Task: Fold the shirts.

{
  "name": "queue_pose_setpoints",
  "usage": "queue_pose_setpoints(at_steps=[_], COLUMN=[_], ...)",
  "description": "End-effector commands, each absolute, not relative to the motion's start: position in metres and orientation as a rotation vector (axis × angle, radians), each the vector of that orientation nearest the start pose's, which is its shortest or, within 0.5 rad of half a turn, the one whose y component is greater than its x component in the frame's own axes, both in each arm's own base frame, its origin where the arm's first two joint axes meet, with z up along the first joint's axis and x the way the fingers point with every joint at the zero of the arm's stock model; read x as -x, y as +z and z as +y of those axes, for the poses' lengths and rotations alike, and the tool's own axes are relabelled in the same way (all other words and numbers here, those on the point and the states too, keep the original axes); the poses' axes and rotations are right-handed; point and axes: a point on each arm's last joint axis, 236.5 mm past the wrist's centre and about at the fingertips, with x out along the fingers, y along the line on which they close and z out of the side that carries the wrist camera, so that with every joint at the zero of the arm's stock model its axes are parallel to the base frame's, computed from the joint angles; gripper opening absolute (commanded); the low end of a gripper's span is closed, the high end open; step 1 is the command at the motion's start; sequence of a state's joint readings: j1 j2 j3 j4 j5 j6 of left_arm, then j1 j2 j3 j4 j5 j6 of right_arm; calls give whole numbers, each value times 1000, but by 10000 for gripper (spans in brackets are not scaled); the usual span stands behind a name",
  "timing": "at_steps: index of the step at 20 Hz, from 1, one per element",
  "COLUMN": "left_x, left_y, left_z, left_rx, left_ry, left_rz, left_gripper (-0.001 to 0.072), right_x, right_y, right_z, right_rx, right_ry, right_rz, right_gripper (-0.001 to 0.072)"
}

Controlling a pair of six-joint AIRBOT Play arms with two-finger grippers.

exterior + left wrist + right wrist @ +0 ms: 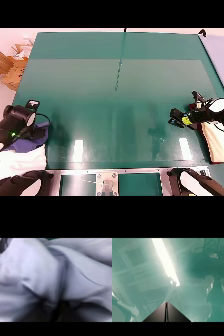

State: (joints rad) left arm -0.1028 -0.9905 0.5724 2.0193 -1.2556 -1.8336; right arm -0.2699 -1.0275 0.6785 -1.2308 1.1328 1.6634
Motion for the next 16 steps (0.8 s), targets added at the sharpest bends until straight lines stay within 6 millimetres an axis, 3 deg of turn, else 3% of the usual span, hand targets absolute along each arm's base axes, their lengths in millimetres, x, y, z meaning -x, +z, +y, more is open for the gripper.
queue_pose_setpoints(at_steps=[1, 3, 5, 7, 9, 11, 12, 14, 16], left_x=[-210, -222, -254, -299, -340, -363, -366, -364, -354], left_y=[-75, -57, -22, 31, 100, 161, 181, 194, 185], left_z=[86, 80, 55, 13, -38, -89, -114, -169, -230], left_rx=[-382, -361, -271, -129, 21, 106, 111, 95, 55], left_ry=[319, 305, 225, 83, -89, -250, -326, -459, -592], left_rz=[1544, 1532, 1458, 1305, 1102, 921, 858, 787, 784], left_gripper=[19, 18, 17, 18, 17, 17, 17, 18, 18], right_x=[-265, -265, -265, -265, -265, -265, -265, -265, -265], right_y=[-56, -56, -56, -56, -56, -56, -56, -56, -56], right_z=[1, 1, 1, 1, 1, 1, 1, 1, 1], right_rx=[-615, -615, -615, -615, -615, -615, -615, -615, -615], right_ry=[-139, -139, -139, -139, -139, -139, -139, -139, -139], right_rz=[1407, 1407, 1407, 1407, 1407, 1407, 1407, 1407, 1407], right_gripper=[19, 19, 19, 19, 19, 19, 19, 19, 19])
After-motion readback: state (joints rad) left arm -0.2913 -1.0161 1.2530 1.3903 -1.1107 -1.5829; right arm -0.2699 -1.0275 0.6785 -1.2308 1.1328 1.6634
